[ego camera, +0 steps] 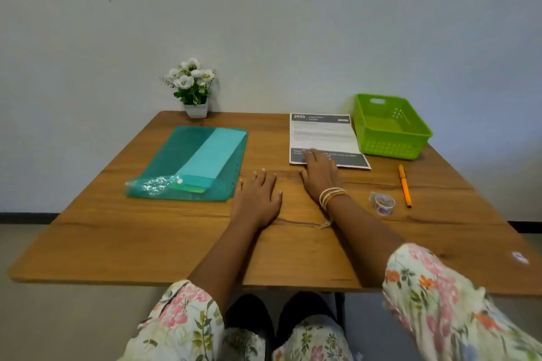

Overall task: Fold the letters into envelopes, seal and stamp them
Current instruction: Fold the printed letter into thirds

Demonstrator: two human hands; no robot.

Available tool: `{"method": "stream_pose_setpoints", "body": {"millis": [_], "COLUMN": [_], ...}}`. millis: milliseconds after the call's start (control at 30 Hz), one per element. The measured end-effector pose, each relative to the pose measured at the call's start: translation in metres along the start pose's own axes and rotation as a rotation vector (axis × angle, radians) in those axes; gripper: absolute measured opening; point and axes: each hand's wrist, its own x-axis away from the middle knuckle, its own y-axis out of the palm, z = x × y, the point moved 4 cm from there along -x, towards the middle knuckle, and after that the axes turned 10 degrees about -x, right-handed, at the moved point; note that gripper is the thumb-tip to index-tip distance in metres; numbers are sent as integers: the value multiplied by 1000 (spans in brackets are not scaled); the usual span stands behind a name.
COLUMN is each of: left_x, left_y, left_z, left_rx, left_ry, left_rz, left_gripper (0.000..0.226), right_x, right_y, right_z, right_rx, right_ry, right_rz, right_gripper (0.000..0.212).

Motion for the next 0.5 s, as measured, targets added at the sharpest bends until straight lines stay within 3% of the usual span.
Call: {"method": "stream_pose_setpoints", "body": {"millis": [167,333,500], "left_x": [-4,-5,-7], "left_y": [0,1,1], "left_z": [-3,-4,-4], "left_rx": [-22,-18,-9], "left_ry": [8,-2,-10], "left_rz": [18,35,55], "left_gripper": [54,55,55], "right_x": [-22,-22,-13], "right_y": [-1,-3,-4], "right_z": [-1,-9,2], "right_rx": [72,229,34], "right_ry": [-11,-93,38], "right_rz": [-141,-92,48], "right_gripper": [29,21,17]}}
